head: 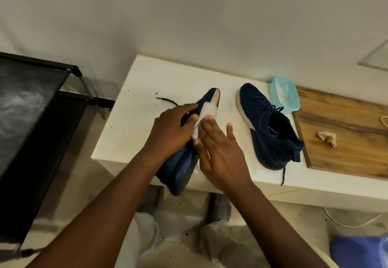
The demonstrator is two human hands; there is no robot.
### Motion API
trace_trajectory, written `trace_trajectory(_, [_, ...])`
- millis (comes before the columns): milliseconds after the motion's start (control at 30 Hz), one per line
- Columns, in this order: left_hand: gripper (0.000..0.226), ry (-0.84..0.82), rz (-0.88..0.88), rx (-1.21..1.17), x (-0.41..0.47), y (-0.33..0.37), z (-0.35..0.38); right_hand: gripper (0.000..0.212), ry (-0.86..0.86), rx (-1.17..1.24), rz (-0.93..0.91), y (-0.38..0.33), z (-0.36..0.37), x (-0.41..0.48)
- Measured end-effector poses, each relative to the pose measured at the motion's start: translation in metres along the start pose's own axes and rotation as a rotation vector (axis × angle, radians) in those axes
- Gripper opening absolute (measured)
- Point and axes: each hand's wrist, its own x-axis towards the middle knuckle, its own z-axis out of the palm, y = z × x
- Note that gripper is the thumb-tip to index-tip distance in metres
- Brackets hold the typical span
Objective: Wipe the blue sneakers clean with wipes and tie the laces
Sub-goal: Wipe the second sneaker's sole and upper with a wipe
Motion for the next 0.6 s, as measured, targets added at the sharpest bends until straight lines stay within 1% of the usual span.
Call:
trace_trajectory(133, [0.048,0.02,0.015,0.063,-0.003,0.003,0.006,0.056,0.016,-0.083,0.126,0.017,-0.008,0.04])
trace_trajectory(233, [0.047,0.042,-0.004,0.037,-0.004,0.004,0.007,0.056,0.01,-0.056,0.116,0.022,-0.009,0.049])
trace_trajectory(333, [0.038,0.04,0.003,-0.033,-0.004,0.005,0.008,0.051,0.093,0.053,0.058,0.015,-0.006,0.025])
trace_trajectory(400, [0.034,0.048,-0.007,-0.086,-0.002,0.007,0.009,0.048,0.143,0.122,0.068,0.012,-0.004,0.01])
trace_trajectory(533, [0.033,0.038,-0.029,-0.19,0.001,0.012,0.007,0.055,0.289,0.312,0.189,0.007,-0.007,0.01])
trace_trajectory(600, [0.03,0.022,-0.064,-0.285,0.002,0.014,0.004,0.057,0.308,0.435,0.273,0.001,-0.01,0.014])
